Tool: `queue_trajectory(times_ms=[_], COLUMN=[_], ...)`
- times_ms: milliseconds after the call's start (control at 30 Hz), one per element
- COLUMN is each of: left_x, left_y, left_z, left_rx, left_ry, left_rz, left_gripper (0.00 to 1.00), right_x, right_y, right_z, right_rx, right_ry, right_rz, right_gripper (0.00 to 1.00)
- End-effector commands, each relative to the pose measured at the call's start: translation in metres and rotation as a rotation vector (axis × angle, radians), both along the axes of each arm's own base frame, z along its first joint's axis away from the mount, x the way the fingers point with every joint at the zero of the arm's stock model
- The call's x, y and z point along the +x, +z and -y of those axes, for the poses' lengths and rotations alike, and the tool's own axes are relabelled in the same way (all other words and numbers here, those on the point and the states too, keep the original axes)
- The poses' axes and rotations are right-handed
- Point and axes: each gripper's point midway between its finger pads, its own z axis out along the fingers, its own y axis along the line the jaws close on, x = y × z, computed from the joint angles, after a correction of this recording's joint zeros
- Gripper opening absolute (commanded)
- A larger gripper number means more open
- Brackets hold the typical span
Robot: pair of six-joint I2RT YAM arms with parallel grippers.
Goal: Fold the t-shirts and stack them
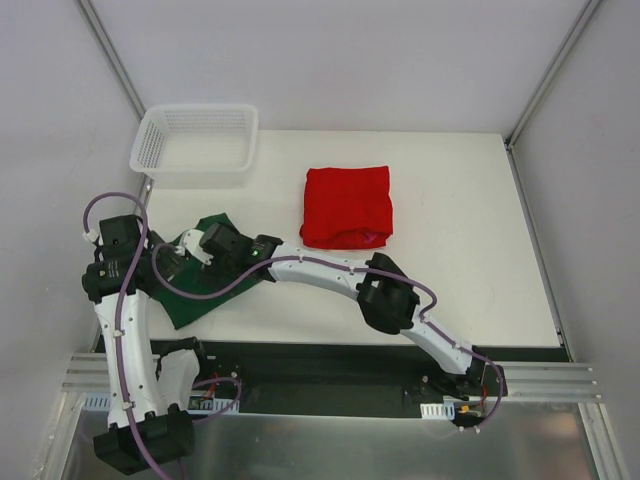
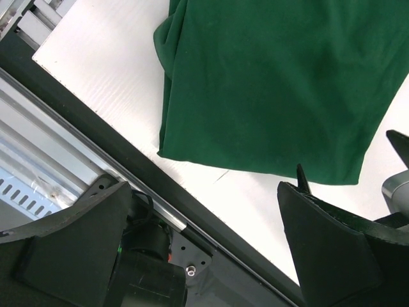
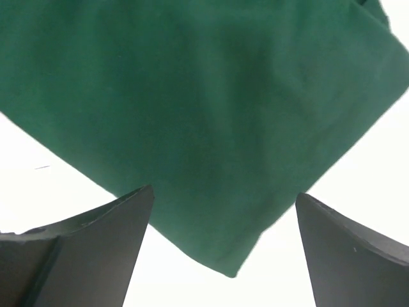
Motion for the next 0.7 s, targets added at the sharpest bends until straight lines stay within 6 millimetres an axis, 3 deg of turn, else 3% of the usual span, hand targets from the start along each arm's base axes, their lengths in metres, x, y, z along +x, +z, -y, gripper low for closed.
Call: queue_trajectory(times_ms=[0,367,533,667], left_x=[-0.002,-0.003,-0.003,-0.003], left_y=[0.0,0.003,0.004,0.003], left_z=[0.006,0.01,0.012,0.014], left_rx=[-0.018,-0.024,-0.029,-0.036], left_ry=[-0.026,-0.045,-0.055,-0.058], left_rz=[0.011,0.033,0.049,0.051], left_gripper=[0.99,0.99,0.99,0.99], right_x=[0.005,0.003,0.001,-0.003], right_y=[0.038,0.007,-0.014,-0.039], right_z=[-0.018,-0.049,-0.05,-0.039], right_rx=[0.077,0.164,0.161,0.108], right_ry=[0.015,0.046,0.044,0.038], right_rz=[0.101,0.062,-0.007,-0.058], right_gripper=[0.96,0.96,0.96,0.96])
